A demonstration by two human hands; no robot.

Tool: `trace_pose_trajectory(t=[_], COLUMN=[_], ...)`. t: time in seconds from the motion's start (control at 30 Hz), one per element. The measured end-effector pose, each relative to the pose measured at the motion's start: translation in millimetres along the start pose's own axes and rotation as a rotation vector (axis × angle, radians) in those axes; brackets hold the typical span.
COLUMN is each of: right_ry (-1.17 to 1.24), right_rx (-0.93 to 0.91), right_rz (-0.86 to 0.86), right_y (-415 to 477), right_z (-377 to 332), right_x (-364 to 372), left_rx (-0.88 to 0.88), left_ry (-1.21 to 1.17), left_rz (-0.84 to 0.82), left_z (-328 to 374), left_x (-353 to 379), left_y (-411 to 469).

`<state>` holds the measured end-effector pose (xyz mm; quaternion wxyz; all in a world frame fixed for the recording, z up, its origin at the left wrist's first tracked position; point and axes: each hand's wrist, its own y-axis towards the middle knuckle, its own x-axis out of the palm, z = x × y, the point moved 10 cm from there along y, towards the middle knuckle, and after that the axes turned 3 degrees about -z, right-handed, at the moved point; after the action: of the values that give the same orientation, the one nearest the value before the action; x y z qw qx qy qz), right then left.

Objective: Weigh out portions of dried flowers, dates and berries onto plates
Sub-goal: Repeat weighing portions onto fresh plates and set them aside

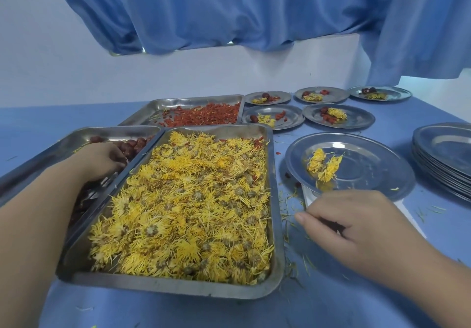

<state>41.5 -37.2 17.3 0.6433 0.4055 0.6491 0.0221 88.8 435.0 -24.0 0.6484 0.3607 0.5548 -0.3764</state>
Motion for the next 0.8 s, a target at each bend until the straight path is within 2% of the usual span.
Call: trace_pose_trajectory(t=[0.17, 0.3, 0.4, 0.6, 0.8], right_ry=[0.017, 0.047, 0.096, 0.179, 0.362], right_rx=[0.023, 0.08, 0.134, 0.269, 0.446], right_rz=[0.003, 0.034, 0.07, 0.139, 0.304], right_y=[-0.6, -2.9, -3.9, -7.4, -20.4], right_z=[2.2, 10.7, 18.1, 39.1, 74.0], right_x=[-1.2, -6.3, -11.1, -18.0, -36.8], left_rx=[-0.036, 0.074, 0.23, 0.589, 0.862], left_ry=[-0.053, -0.13, -0.2, -0.226, -0.118], left_rz=[0.111, 0.214, 0.225, 0.106, 0.038], left_z=[-11.9, 23.2, 82.4, 235.8, 354.5], left_x=[-10.9, -39.3, -53.8, -53.2, -36.2], left_y=[-12.8, -31.6, -49.3, -98.8, -132.4])
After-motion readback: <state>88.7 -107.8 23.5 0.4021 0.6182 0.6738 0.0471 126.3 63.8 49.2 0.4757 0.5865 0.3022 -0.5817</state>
